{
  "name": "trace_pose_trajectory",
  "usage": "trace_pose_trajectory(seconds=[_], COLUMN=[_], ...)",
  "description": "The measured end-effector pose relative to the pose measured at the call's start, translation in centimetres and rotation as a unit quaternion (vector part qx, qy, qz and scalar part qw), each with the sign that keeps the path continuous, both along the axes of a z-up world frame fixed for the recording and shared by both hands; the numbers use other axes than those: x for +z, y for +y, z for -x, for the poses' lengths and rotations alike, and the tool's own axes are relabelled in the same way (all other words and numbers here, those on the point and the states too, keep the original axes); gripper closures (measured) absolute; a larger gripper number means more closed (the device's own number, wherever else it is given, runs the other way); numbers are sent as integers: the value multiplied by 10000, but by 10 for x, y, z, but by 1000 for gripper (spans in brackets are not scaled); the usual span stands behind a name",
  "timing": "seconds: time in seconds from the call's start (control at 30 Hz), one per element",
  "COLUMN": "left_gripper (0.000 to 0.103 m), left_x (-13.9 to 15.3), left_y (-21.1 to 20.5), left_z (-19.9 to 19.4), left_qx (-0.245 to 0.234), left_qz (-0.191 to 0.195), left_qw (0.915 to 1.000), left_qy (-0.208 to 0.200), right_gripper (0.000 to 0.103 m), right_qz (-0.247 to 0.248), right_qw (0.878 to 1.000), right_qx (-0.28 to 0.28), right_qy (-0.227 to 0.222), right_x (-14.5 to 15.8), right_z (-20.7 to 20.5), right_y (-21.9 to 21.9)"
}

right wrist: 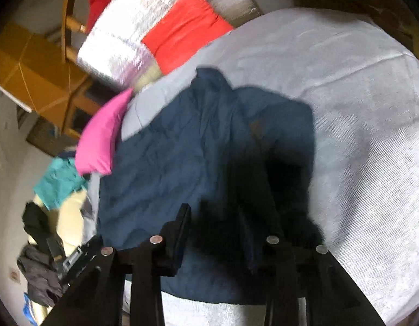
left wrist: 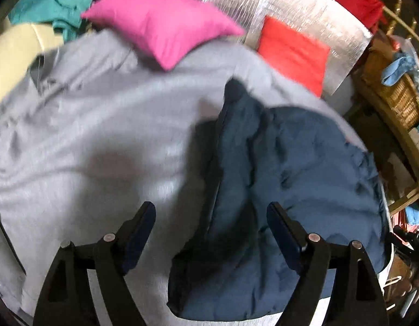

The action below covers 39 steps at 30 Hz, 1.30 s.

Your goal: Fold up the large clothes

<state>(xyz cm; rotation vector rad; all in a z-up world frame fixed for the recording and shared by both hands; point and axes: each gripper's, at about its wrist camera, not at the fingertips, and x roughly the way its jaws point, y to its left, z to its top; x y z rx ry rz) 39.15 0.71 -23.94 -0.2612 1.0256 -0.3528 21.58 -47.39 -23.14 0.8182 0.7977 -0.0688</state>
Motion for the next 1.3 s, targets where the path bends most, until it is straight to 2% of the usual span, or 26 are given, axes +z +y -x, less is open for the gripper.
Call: trace_pose_trajectory(seconds=[0.07,0.13,0.2,0.4,0.5,0.57,0.6,0.63,0.7,0.8,0.87,0.9,1.0,1.03,1.17,1.23,1.27,1.3], left_gripper=[18,18,18,18,17,17,17,15,14,12,12,12,31,38,39,37,36,31], left_x=[1,-4,-12,-34,-51,-58,-61,-63,-61,-59,-60,-61,-53,-48,-26,-31,-37,-46], left_y=[8,12,13,-1,-10,-15,-19,-23,-30,-41,-42,-41,-41,-43,-49,-52,-53,-53], left_z=[-5,-17,-26,-38,-46,-46,-46,-47,-47,-50,-52,-54,-54,-53,-48,-49,-50,-51], left_qx=[83,110,139,17,-116,-264,-349,-384,-413,-459,-358,-274,-111,-116,-292,-250,-212,-148], left_qz=[290,670,978,1140,1448,1726,1842,1877,1829,1859,1927,1977,1865,1830,1688,1417,1297,1224], left_qw=[9995,9974,9939,9869,9761,9667,9618,9601,9631,9645,9651,9651,9718,9739,9807,9846,9850,9841], left_qy=[18,223,485,1139,1616,1869,1995,2037,1931,1817,1738,1697,1437,1337,944,994,1118,1277], right_gripper=[53,25,25,25,23,18,11,4,0,0,12,24,47,51,53,53,50,42], right_qz=[-154,-342,-326,-755,-1022,-1387,-1393,-1320,-1162,-868,-628,-544,-606,-554,69,196,120,-18], right_qw=[9996,9980,9964,9940,9923,9888,9890,9903,9929,9958,9977,9980,9976,9981,9986,9990,9994,9994], right_qx=[-213,-492,-776,-795,-644,-459,-398,-325,-138,-47,-80,-132,-262,-272,-185,-215,-297,-341], right_qy=[-132,-219,-123,63,259,293,307,283,204,273,242,285,206,77,-487,-352,-98,78], right_x=[1,-1,-4,-26,-43,-55,-57,-56,-53,-55,-53,-53,-49,-42,-8,-12,-23,-33], right_z=[5,10,9,-3,-15,-24,-29,-31,-39,-50,-57,-57,-56,-55,-53,-56,-60,-63], right_y=[-12,-24,-36,-59,-63,-62,-58,-55,-45,-32,-24,-23,-19,-16,2,1,-3,-6])
